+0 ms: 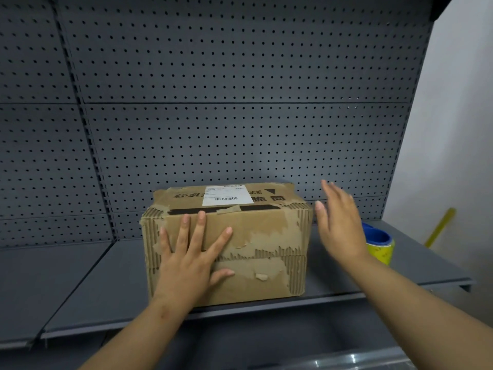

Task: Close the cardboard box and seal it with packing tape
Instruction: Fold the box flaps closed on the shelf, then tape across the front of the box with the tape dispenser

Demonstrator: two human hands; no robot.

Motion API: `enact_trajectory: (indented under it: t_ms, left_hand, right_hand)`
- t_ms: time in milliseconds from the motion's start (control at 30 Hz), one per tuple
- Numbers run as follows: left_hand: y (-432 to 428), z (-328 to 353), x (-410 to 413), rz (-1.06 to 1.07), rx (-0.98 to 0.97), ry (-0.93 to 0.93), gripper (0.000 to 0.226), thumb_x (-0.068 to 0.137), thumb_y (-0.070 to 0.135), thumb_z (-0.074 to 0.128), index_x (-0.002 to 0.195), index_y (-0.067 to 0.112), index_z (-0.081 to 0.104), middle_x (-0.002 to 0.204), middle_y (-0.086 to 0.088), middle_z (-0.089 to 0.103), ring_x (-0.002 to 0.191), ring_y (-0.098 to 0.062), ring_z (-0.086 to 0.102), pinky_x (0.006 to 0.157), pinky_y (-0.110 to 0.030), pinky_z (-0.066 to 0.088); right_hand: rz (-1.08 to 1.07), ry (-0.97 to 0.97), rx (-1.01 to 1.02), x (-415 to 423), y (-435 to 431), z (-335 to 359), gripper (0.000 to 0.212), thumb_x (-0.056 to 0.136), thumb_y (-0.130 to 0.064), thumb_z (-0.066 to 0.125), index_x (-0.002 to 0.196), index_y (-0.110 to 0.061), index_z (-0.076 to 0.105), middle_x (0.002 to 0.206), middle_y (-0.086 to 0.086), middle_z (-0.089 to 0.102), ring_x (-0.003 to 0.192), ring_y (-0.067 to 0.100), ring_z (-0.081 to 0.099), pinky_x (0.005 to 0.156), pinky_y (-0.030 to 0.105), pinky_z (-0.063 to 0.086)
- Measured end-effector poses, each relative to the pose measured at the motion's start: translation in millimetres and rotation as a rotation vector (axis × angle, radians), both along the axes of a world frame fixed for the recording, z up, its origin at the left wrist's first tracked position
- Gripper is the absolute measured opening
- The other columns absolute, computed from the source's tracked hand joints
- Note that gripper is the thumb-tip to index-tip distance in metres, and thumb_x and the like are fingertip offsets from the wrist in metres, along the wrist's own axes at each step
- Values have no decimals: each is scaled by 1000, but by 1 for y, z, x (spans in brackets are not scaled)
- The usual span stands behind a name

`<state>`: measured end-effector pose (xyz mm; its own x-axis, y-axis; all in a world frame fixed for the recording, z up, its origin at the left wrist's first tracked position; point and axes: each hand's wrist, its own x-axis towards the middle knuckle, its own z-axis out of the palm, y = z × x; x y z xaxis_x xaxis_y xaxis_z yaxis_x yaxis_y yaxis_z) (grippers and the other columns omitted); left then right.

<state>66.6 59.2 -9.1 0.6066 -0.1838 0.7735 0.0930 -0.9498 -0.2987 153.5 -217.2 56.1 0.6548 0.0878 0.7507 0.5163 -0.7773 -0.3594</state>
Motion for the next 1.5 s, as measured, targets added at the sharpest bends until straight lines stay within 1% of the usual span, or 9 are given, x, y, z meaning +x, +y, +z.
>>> enact_trajectory:
  t_ms: [200,333,500,767,933,1033,1233,1333,1500]
  left_hand:
    - [-4,-6,1,44,-38,-1,77,80,76,16,147,41,3,157,-10,-11,144,-37,-5,108,-64,-5]
    - [-6,-5,1,65,-50,0,76,80,76,14,146,42,2,158,-11,-9,143,-35,-9,109,-63,-4]
    - [-12,-4,-3,102,-51,7,79,76,74,26,146,42,7,153,-19,12,143,-34,-12,108,-65,3]
    - [-15,-11,-5,129,-44,-8,82,75,73,26,147,40,3,156,-9,-17,143,-34,-12,108,-64,6]
    - [-18,-12,-10,135,-43,21,77,80,74,16,146,40,1,156,-9,-17,143,-34,-10,108,-63,7]
    - [-21,-13,-14,128,-56,43,80,77,73,24,146,40,3,156,-9,-16,144,-33,-9,109,-61,7]
    - [-24,-10,-30,129,-91,109,82,75,73,24,147,39,4,156,-10,-17,143,-33,-11,111,-59,2]
    - [-26,-7,-40,120,-122,152,84,74,73,26,147,38,2,157,-13,-13,144,-34,-7,111,-58,4]
    - [-24,1,-56,105,-113,206,109,62,66,64,148,33,5,152,-17,16,137,-37,18,107,-57,14]
  right_hand:
    - [-402,690,-344,51,-51,-41,72,95,-45,34,149,-14,-1,155,23,7,143,34,6,117,44,7]
    - [-489,847,-481,59,-68,-56,77,92,-52,34,149,-17,-4,153,23,15,142,35,12,116,44,6]
    - [-502,655,-639,67,-81,-73,79,84,-48,52,147,-19,14,134,14,45,125,30,42,115,45,14]
    - [-345,445,-678,67,-100,-83,87,71,-39,68,143,-19,22,127,12,47,121,32,41,108,41,25]
    - [-103,206,-368,56,-100,-63,78,56,-21,76,127,-3,50,98,23,59,88,40,55,82,46,44]
    - [1,10,-167,33,-91,-24,78,57,-16,79,128,-4,48,94,19,55,87,36,52,84,48,42]
    - [277,-209,-57,-30,-64,43,96,52,-31,88,129,-24,31,106,19,50,97,18,38,88,36,35]
    - [378,-236,-76,-64,-48,58,96,51,-53,77,131,-25,30,105,16,47,94,10,34,86,32,32]
    - [448,-304,-168,-100,-24,58,87,58,-58,66,131,-23,33,98,12,51,90,7,33,83,27,31]
